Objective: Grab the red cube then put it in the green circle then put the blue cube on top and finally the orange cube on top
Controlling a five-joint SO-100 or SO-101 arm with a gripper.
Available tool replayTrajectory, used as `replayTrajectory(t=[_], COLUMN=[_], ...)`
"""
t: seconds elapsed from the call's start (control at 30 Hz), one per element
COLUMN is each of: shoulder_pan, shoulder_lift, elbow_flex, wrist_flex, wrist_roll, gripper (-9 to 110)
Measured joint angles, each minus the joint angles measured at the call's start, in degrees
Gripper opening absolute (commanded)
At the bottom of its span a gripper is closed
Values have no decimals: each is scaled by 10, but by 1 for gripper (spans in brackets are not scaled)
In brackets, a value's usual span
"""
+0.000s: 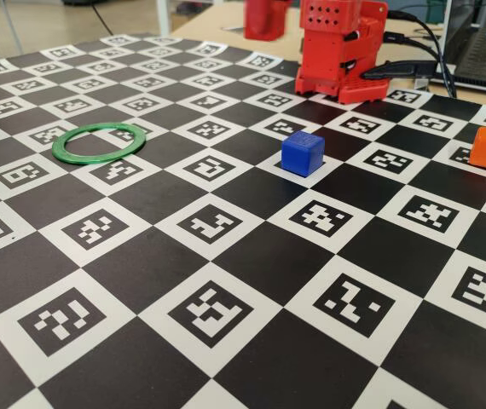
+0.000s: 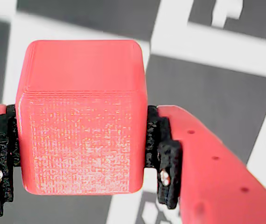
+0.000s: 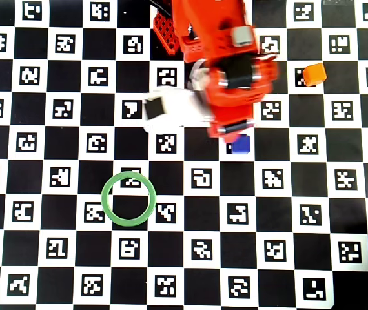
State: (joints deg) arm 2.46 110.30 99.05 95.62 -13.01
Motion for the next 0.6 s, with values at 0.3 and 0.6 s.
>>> replayTrajectory(t=[0.3,0.6], shoulder_pan=[110,116], shoulder_lift=[-76,-155], elbow_flex=[-75,-142], wrist_flex=[24,-5], wrist_roll=[-77,-79], gripper=[7,7])
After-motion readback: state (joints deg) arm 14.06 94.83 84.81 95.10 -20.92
